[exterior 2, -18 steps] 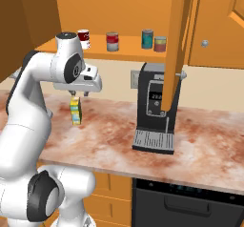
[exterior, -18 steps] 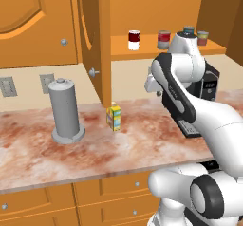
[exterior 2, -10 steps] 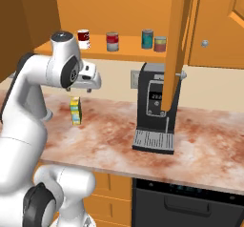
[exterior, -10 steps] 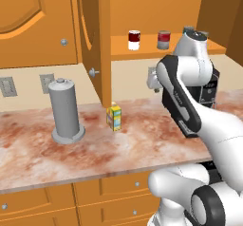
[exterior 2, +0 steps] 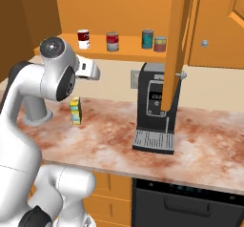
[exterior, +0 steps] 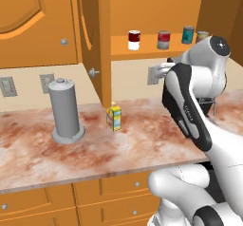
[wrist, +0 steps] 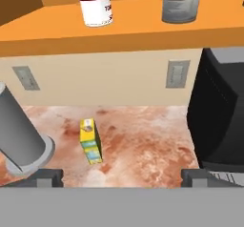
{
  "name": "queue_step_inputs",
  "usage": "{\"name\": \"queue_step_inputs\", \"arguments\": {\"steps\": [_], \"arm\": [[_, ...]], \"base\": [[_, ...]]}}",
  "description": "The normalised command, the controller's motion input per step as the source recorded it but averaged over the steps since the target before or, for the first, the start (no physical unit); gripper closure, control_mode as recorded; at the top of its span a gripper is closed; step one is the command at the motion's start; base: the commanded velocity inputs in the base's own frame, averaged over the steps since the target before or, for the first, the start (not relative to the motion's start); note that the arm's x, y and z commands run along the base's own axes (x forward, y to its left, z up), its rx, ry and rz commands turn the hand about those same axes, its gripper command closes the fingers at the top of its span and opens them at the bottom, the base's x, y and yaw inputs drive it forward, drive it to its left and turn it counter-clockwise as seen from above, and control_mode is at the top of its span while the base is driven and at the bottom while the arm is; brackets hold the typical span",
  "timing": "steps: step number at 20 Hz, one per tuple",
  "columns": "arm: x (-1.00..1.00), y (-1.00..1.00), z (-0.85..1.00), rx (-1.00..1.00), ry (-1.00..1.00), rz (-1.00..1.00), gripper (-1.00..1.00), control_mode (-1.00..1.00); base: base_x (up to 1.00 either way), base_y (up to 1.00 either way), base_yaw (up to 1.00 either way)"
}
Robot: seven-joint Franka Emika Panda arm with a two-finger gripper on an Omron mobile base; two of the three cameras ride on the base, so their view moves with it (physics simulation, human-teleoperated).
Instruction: Stack two cans on top of the other two cans in the cabinet.
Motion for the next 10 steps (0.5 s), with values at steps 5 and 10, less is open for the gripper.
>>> {"name": "queue_step_inputs", "arguments": {"steps": [5, 10], "arm": [[0.01, 0.17, 0.51, 0.07, -0.32, -0.01, -1.0, -1.0], [0.16, 0.16, 0.35, 0.0, -0.17, -0.02, -1.0, -1.0]], "base": [[0.0, 0.0, 0.0], [0.0, 0.0, 0.0]]}}
